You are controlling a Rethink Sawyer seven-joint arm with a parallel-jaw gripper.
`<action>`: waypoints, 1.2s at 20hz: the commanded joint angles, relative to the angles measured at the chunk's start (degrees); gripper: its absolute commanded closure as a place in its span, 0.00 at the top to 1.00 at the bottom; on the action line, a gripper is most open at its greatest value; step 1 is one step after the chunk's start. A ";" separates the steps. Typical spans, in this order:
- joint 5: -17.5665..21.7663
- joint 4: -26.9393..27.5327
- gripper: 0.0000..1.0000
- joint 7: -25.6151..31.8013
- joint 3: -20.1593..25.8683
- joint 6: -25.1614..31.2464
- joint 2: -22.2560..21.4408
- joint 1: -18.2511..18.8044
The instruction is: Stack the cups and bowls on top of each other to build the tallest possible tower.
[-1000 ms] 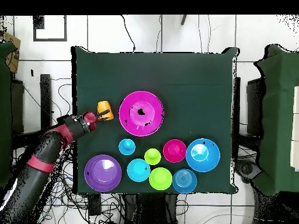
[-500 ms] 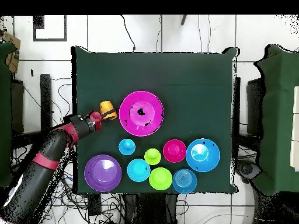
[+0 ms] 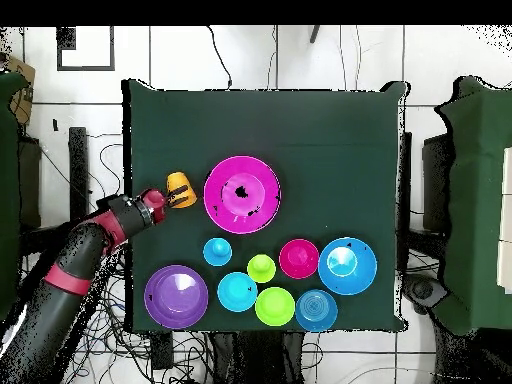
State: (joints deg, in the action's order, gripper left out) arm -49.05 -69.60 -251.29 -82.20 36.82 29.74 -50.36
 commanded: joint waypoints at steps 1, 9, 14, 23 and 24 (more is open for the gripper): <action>3.16 4.85 1.00 5.12 9.44 0.16 -3.03 -0.45; 7.64 1.81 1.00 9.40 12.39 -12.98 -6.51 -0.87; 9.95 1.91 1.00 9.54 13.77 -13.77 -9.01 -0.34; 11.44 4.66 1.00 7.71 14.24 -12.31 -9.23 1.43; 11.63 4.57 1.00 8.06 14.82 -11.11 -9.71 1.55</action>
State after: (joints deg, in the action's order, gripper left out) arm -41.22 -69.69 -251.29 -78.36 23.02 19.95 -50.89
